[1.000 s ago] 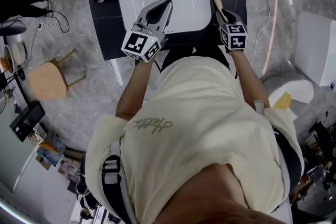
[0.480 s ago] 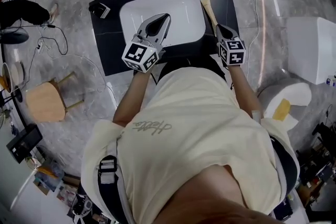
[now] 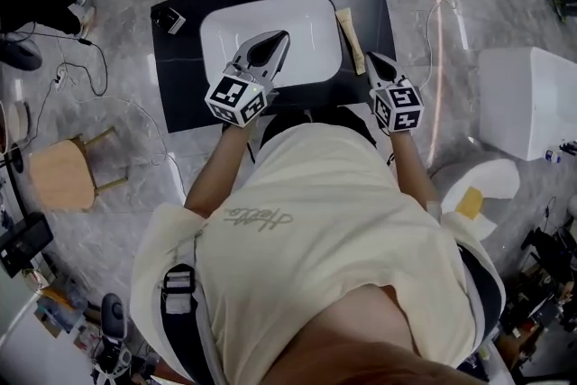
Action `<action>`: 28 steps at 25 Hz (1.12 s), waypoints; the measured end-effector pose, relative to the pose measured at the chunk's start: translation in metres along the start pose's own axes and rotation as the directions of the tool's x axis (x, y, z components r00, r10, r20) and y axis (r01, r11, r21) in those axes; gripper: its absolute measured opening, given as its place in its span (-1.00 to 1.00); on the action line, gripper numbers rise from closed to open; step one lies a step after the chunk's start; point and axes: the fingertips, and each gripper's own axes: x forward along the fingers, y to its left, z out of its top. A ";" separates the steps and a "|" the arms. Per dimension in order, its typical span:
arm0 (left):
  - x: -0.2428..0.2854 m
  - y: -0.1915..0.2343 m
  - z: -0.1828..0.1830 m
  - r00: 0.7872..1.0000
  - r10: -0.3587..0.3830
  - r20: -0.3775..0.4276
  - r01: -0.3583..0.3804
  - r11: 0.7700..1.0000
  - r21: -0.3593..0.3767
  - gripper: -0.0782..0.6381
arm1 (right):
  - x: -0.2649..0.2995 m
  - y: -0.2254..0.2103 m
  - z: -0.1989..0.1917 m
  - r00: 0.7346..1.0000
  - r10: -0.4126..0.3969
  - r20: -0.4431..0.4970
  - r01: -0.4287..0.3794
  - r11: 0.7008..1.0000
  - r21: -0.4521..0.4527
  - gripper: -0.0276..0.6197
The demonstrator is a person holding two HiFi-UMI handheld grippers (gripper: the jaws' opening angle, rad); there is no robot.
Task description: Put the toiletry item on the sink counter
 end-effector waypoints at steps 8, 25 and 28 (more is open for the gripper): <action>0.013 -0.010 0.028 0.998 0.033 0.050 -0.032 0.999 -0.007 -0.77 | -0.021 -0.013 0.063 0.989 0.050 0.142 -0.037 0.995 -0.091 -0.93; 0.022 -0.030 0.100 0.987 0.044 0.153 -0.061 0.992 0.107 -0.77 | -0.076 -0.013 0.170 0.925 0.127 0.359 -0.041 0.971 -0.237 -0.93; 0.020 -0.030 0.110 0.982 0.056 0.179 -0.078 0.990 0.116 -0.77 | -0.084 -0.011 0.179 0.915 0.140 0.378 -0.045 0.968 -0.249 -0.93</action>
